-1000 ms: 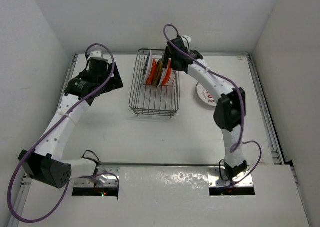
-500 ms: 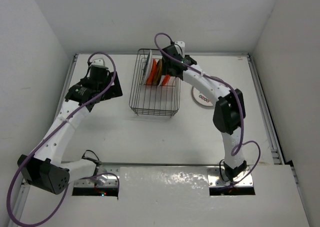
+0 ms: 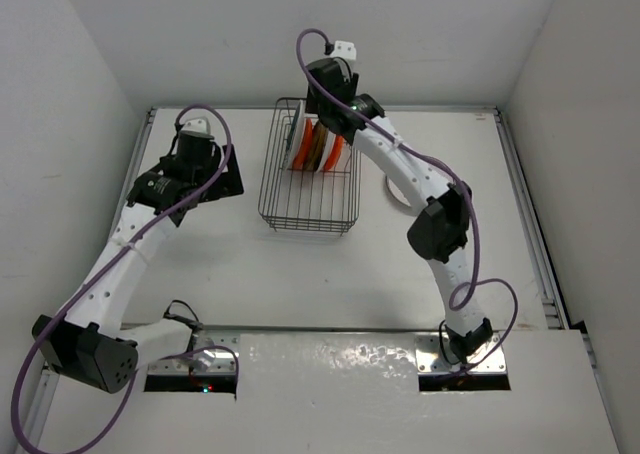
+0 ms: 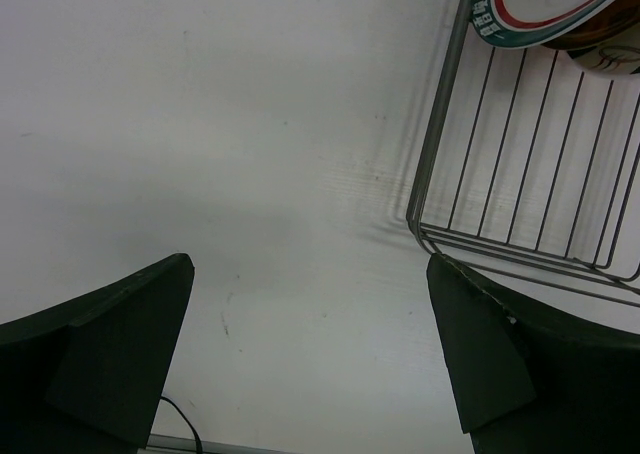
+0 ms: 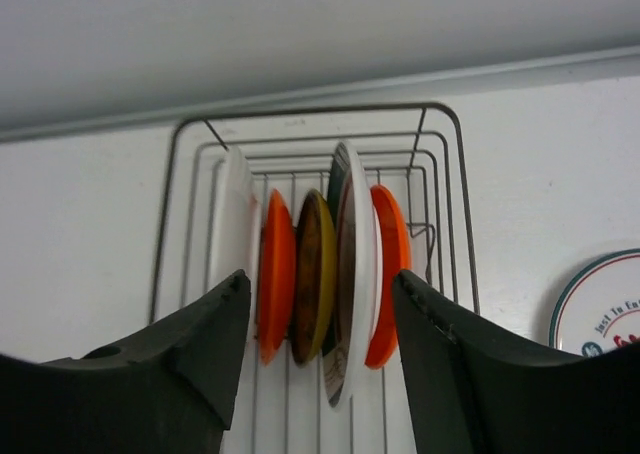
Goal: Unload the plates from the dish rack
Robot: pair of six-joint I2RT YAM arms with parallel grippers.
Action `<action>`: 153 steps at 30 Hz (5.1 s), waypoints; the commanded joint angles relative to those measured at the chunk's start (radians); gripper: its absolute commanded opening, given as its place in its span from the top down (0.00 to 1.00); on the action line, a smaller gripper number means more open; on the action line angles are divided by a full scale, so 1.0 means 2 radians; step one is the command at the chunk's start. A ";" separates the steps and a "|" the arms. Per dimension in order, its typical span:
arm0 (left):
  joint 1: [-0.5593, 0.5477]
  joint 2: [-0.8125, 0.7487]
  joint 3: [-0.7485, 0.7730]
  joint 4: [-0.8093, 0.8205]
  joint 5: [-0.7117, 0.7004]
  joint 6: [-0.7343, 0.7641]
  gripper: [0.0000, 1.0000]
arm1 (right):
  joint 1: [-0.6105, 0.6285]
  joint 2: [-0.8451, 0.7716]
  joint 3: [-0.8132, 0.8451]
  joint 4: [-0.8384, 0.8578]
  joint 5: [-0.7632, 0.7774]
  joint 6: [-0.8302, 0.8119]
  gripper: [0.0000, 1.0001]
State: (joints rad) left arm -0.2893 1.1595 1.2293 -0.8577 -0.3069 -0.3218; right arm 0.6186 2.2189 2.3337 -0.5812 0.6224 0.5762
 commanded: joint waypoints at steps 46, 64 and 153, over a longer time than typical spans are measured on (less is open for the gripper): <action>-0.003 -0.024 -0.020 0.085 0.088 0.009 0.00 | -0.224 -0.488 -0.604 0.219 -0.128 0.157 1.00; -0.004 -0.013 -0.028 0.154 0.187 -0.019 0.00 | -0.387 -0.442 -0.923 0.576 -0.284 0.259 0.96; -0.429 0.154 0.053 0.308 -0.068 0.618 1.00 | -0.243 -0.432 -0.485 -0.041 -0.476 0.189 0.13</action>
State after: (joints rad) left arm -1.1206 1.5253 1.2846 -0.4267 -0.3828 0.8543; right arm 0.0883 1.3273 1.3636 -0.6098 -0.3500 0.9871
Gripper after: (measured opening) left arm 0.028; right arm 0.887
